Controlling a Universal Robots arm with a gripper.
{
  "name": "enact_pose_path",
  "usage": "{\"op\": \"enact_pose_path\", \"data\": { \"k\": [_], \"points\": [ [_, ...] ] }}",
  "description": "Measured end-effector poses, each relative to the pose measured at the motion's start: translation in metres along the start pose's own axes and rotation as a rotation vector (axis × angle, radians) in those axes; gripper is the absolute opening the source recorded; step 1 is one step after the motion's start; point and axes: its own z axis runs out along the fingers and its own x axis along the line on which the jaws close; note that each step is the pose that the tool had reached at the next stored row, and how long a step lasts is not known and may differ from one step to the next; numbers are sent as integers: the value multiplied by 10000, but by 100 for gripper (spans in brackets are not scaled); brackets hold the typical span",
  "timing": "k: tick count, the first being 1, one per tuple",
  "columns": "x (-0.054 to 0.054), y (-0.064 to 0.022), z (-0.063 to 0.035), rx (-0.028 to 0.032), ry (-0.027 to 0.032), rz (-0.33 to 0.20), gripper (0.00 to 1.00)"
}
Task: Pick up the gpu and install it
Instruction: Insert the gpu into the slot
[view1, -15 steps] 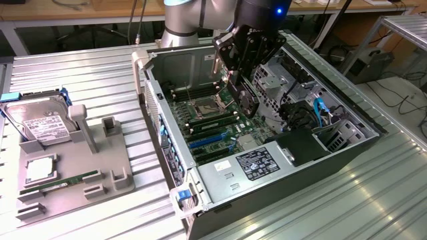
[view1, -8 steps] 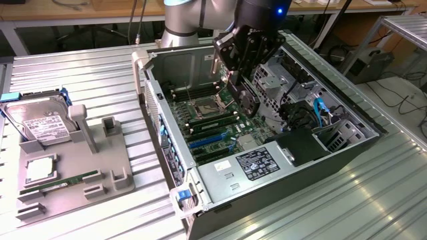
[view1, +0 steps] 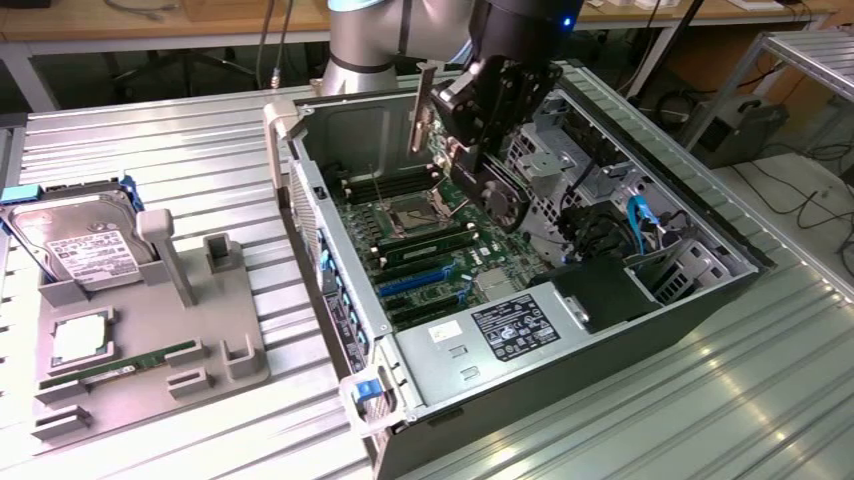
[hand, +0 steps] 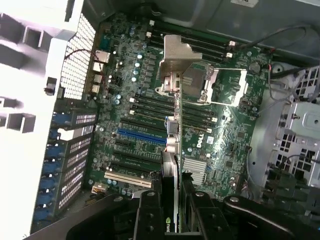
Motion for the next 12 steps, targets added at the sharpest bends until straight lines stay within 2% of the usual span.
{"op": "enact_pose_path", "data": {
  "k": [2, 12],
  "points": [
    [0, 0, 8, -10, -6, -644, 26],
    [1, -1, 36, -42, -30, -2602, 26]
  ]
}}
